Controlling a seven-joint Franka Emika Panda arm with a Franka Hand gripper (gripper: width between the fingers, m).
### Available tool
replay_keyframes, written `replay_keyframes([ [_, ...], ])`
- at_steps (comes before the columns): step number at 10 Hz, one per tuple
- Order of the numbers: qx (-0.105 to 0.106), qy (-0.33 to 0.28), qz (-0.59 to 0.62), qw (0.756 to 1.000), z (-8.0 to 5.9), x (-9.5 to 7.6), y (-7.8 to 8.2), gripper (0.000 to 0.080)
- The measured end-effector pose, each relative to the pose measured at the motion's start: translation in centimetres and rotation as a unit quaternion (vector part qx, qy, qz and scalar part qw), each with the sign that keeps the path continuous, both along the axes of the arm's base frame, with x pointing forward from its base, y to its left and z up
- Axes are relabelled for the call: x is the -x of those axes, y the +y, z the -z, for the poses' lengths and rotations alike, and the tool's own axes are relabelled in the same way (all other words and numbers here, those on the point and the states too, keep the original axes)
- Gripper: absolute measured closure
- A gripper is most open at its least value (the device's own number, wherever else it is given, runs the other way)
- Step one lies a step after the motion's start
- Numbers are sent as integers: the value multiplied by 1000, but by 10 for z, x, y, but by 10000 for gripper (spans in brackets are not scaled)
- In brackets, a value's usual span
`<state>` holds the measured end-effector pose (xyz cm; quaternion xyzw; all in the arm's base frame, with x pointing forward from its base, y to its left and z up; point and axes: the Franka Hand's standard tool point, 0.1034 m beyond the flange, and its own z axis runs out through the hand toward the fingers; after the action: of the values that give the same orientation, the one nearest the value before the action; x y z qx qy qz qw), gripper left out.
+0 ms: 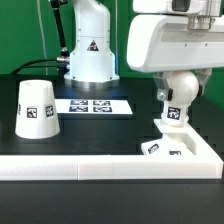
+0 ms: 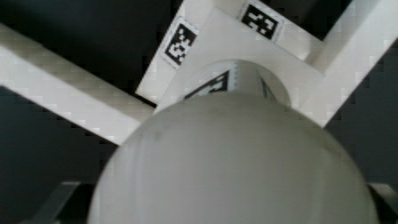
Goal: Assemble lamp
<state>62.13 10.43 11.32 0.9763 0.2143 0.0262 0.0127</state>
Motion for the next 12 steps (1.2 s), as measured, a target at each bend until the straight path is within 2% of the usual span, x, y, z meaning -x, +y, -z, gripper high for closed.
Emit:
replay_keyframes([
  [4,-5,-2,124,992,0,-1,-5,222],
  [5,-13,-13,162,987,-1,-1,-6,222],
  [7,-27,-26,252,967,1,5,-11,222],
  [12,-41,-22,401,915,2,5,-14,220],
])
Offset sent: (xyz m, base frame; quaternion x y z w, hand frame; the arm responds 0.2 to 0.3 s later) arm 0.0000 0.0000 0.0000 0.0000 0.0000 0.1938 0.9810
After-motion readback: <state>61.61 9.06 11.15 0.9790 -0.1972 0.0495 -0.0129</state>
